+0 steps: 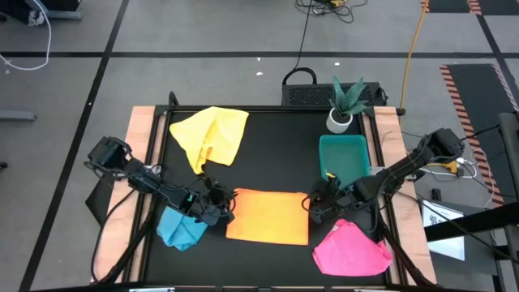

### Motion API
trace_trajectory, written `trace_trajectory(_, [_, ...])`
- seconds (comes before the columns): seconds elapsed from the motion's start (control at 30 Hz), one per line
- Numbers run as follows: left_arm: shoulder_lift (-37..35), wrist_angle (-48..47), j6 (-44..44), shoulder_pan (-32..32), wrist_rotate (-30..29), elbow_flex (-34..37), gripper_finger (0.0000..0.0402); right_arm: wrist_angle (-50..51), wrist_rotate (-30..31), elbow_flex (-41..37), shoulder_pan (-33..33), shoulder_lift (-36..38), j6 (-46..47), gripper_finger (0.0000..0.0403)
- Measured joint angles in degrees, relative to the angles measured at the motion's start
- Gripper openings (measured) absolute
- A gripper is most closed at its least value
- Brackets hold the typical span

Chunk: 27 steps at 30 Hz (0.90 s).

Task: Fold microfiber towels
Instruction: Fold the orange microfiber cloth

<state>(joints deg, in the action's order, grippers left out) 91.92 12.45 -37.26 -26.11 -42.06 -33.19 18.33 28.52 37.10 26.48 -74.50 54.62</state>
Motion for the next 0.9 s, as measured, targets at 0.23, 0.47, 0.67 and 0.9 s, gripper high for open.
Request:
trace_trajectory(0.23, [3.56, 2.50, -0.65, 0.00, 0.05, -0.02, 0.0015, -0.65, -1.24, 0.01, -2.67, -4.57, -0.59, 0.0000])
trace_trajectory(0.47, [4.50, 2.28, -1.13, -0.05, 0.49, -0.02, 0.0008, -5.45, -1.77, 0.15, -3.67, -7.71, -3.76, 0.0000])
trace_trajectory(0.67, [4.37, 2.35, -0.44, -0.07, 1.74, -0.02, 0.0026, -4.92, -3.23, -0.02, -3.70, -7.98, -4.36, 0.0007])
trace_trajectory(0.9, [4.37, 2.39, -0.53, -0.07, 5.56, -0.02, 0.0113, -3.36, -3.35, -0.04, -3.67, -7.31, -4.76, 0.0054])
